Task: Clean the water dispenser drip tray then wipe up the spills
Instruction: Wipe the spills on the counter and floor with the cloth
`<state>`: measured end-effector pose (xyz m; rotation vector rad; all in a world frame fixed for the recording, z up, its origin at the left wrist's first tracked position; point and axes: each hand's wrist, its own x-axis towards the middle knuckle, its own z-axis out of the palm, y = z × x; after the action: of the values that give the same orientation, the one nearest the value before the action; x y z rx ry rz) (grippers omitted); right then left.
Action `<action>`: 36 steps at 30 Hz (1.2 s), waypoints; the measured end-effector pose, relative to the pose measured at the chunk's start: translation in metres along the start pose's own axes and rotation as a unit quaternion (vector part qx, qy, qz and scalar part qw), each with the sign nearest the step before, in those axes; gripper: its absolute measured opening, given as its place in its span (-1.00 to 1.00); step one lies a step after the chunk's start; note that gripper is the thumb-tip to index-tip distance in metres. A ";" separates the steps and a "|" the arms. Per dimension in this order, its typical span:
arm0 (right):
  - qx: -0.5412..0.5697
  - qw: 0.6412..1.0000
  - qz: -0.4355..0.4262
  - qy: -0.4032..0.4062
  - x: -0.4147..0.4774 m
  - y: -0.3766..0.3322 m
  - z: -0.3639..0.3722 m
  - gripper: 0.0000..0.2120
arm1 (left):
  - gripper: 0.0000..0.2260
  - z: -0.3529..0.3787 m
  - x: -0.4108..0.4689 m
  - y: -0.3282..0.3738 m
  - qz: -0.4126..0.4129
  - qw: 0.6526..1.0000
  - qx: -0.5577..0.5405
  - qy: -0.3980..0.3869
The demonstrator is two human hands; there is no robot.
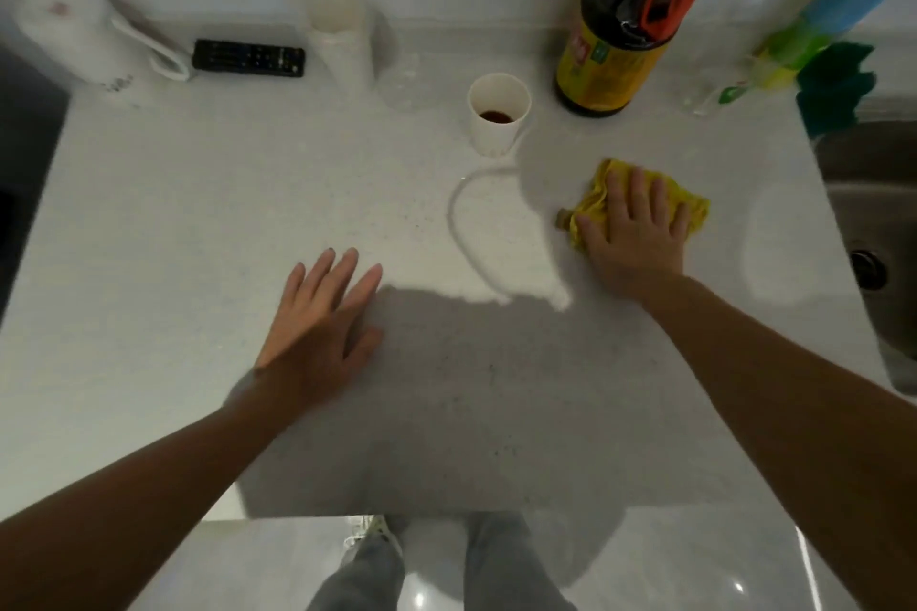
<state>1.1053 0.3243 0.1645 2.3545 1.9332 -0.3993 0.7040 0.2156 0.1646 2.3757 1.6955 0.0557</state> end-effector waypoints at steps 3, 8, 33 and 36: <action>-0.016 0.995 -0.099 0.012 -0.008 -0.091 0.013 -0.19 | -0.44 -0.005 -0.004 0.001 -0.006 0.998 -0.053 0.028; 0.011 0.958 -0.281 0.057 -0.164 -0.175 0.066 -0.31 | -0.52 -0.030 -0.032 -0.024 -0.064 0.971 -0.218 0.073; 0.003 0.959 -0.283 -0.002 -0.265 -0.401 0.110 -0.29 | -0.56 -0.051 -0.262 -0.229 -0.161 0.975 -0.152 0.030; -0.003 0.947 -0.318 0.056 -0.320 -0.381 0.116 -0.55 | -0.58 -0.053 -0.292 -0.220 -0.200 0.964 -0.175 0.017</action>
<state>0.6605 0.0729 0.1723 1.7181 2.7135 -0.2857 0.3938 0.0180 0.2002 1.7601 1.9595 0.3031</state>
